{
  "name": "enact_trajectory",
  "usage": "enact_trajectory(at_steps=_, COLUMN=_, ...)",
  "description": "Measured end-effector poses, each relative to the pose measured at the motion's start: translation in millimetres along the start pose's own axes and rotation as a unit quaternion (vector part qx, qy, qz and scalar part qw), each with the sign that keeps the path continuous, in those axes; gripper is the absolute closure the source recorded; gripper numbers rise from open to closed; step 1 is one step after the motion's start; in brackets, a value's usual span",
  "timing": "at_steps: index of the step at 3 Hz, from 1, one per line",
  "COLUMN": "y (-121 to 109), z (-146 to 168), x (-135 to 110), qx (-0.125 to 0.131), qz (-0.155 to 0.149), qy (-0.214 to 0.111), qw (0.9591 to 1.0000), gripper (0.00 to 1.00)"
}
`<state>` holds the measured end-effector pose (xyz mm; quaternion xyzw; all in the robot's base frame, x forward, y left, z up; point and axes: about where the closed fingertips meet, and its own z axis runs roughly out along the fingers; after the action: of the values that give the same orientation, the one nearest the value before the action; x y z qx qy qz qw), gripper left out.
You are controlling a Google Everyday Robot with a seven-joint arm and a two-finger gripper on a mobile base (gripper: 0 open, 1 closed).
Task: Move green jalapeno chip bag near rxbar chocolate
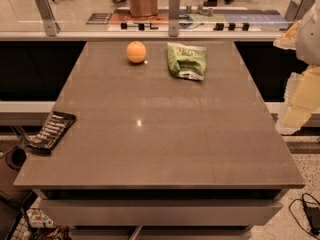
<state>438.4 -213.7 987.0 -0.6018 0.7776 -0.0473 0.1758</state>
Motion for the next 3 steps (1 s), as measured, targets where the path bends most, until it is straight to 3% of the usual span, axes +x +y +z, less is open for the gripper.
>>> enact_trajectory(at_steps=1, y=0, z=0, x=0, qx=0.0, qz=0.0, qy=0.0, qw=1.0, gripper=0.0)
enact_trajectory(at_steps=3, y=-29, z=17, x=-9, qx=0.018, qz=0.035, qy=-0.001, qw=0.9992, gripper=0.0)
